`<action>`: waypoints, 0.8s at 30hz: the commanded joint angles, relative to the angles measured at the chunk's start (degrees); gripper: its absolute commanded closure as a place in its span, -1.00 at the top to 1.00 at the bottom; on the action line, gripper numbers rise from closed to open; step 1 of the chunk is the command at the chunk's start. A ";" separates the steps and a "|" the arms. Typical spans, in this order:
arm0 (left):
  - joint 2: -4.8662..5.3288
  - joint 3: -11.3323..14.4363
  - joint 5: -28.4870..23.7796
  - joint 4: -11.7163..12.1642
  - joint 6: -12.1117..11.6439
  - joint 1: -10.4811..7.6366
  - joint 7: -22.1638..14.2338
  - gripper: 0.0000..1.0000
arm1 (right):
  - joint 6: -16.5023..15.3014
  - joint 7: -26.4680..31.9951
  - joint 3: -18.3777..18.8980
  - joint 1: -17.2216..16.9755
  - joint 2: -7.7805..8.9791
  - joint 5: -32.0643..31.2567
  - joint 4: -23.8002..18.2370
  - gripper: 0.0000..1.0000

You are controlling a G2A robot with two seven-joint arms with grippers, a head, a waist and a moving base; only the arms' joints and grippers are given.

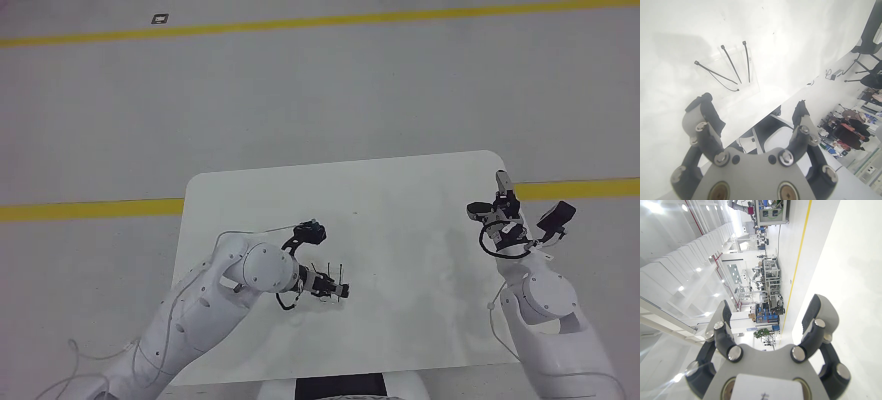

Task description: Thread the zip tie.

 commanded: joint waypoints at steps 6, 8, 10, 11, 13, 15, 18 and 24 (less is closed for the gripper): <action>0.01 -0.01 -0.09 0.01 0.00 0.01 0.02 1.00 | 0.00 0.00 0.00 0.00 0.00 0.00 0.00 1.00; -0.04 0.39 -0.32 -0.28 -0.62 0.27 0.52 1.00 | 0.00 0.00 0.00 0.00 0.00 0.00 0.00 1.00; -0.04 0.71 -0.81 -0.18 -0.78 0.55 1.57 1.00 | 0.00 0.00 0.00 0.00 0.00 0.00 0.00 1.00; -0.01 0.66 -1.00 -0.28 -0.43 0.55 1.70 1.00 | 0.00 0.00 0.00 0.00 0.00 0.00 0.00 1.00; 0.07 0.31 -1.95 -0.65 0.00 0.78 2.10 1.00 | 0.00 0.00 0.00 0.00 0.00 0.00 0.00 1.00; 0.15 -0.38 -3.01 -0.61 0.00 1.30 2.83 1.00 | 0.00 0.00 0.00 0.00 0.00 0.00 0.00 1.00; 0.39 -1.57 -3.58 -0.66 0.00 2.38 3.51 1.00 | 0.00 0.00 0.00 0.00 0.00 0.00 0.00 1.00; 0.79 -3.72 -1.66 -2.27 0.00 4.91 3.46 0.18 | 0.00 0.00 0.00 0.00 0.00 0.00 0.00 1.00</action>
